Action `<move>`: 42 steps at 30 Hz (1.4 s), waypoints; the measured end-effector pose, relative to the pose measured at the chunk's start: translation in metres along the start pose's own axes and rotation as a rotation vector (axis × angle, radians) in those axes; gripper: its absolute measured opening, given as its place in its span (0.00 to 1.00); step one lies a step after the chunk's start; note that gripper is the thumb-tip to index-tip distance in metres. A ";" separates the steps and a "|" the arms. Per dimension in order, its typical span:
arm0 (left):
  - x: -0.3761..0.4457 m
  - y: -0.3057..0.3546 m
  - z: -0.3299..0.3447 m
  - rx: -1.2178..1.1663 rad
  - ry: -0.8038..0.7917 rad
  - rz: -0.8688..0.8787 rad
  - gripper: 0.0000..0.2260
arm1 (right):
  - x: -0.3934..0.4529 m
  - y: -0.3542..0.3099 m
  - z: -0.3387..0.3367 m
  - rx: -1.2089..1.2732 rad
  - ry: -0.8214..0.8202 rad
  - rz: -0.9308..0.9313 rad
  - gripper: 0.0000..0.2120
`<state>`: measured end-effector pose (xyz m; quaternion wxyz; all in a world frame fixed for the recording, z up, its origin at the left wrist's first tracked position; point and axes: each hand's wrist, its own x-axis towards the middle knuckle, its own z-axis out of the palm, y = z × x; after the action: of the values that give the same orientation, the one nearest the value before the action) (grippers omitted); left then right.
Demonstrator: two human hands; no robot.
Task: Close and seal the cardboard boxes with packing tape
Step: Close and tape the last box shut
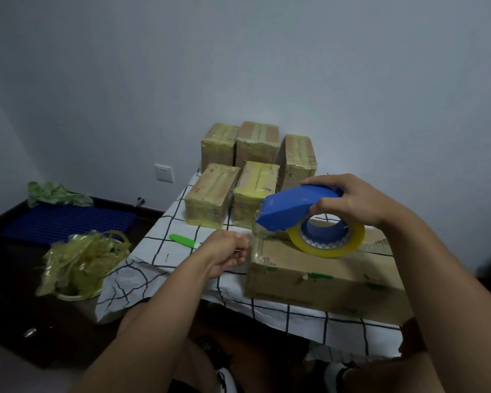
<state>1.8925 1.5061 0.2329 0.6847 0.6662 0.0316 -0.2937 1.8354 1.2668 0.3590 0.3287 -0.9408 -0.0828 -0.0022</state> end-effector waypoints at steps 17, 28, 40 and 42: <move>-0.042 -0.037 0.046 0.639 0.123 0.500 0.47 | 0.001 0.008 0.004 0.043 0.081 0.030 0.23; -0.043 -0.020 0.017 0.742 0.250 0.589 0.34 | 0.011 -0.023 0.009 0.106 0.162 -0.028 0.25; -0.039 -0.030 -0.019 0.839 0.321 0.548 0.31 | 0.036 -0.035 0.036 0.064 0.079 -0.015 0.34; -0.038 -0.026 -0.017 0.854 0.353 0.554 0.32 | 0.035 -0.033 0.036 0.073 0.055 -0.020 0.33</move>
<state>1.8554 1.5373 0.2245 0.3888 0.9081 -0.1530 0.0279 1.8633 1.3195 0.3534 0.3651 -0.9268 -0.0832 -0.0286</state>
